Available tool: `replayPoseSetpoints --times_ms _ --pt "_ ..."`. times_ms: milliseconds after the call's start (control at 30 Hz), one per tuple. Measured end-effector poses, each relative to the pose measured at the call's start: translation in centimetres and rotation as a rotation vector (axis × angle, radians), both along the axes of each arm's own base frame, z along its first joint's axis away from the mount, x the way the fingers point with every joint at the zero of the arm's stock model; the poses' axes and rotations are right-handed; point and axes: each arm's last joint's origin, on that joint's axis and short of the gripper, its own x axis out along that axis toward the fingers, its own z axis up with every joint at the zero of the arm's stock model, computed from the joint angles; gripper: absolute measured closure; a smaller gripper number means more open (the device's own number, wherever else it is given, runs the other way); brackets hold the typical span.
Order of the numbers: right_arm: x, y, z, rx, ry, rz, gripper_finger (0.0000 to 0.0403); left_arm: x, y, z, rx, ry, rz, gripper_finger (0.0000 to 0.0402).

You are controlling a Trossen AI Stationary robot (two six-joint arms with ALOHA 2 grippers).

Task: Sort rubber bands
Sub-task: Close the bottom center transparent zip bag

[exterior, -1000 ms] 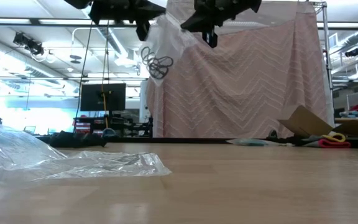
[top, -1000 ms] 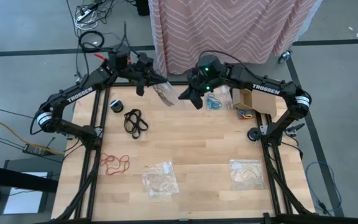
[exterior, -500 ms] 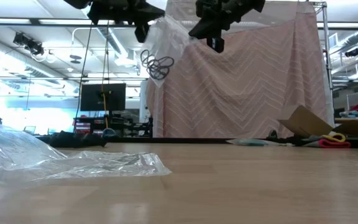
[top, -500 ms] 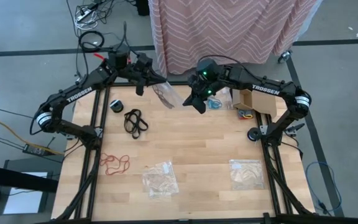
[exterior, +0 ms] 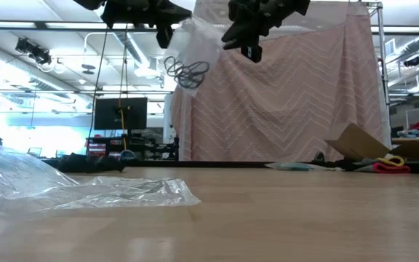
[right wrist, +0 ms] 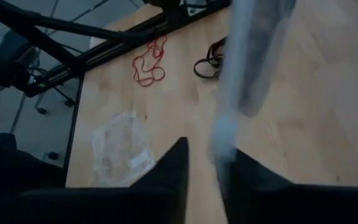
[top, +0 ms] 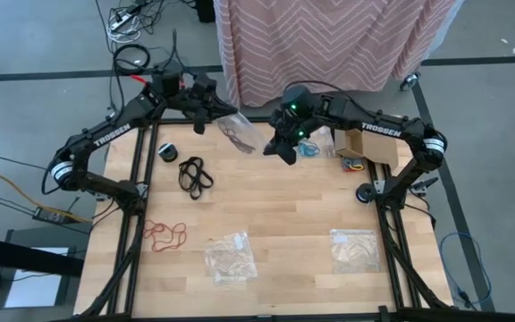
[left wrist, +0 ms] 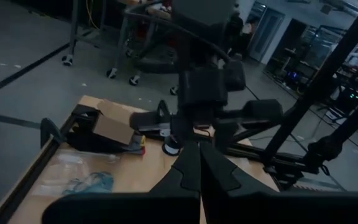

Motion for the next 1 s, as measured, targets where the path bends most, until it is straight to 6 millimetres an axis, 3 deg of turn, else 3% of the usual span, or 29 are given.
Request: replayPoseSetpoints --times_ms 133,267,467,633,1000 --pt "-0.3 0.0 -0.2 0.030 0.041 -0.019 0.0272 0.0 0.0 0.0 -0.003 0.003 -0.001 0.0401" --pt "-0.7 -0.5 -0.4 0.053 0.075 -0.051 0.0246 0.0 0.0 -0.1 -0.005 0.006 -0.002 0.0401" --pt "-1.5 -0.8 0.3 0.042 0.064 -0.077 0.0252 0.1 0.0 -0.3 -0.008 0.022 0.006 0.0401" --pt "-2.9 -1.0 1.8 -0.041 0.043 -0.147 0.0263 1.0 0.4 -1.7 -0.041 0.074 0.005 0.0401" --pt "-6.5 -1.1 5.1 -0.181 -0.020 -0.340 0.0278 6.3 2.6 -7.1 -0.134 0.116 -0.055 0.0401"
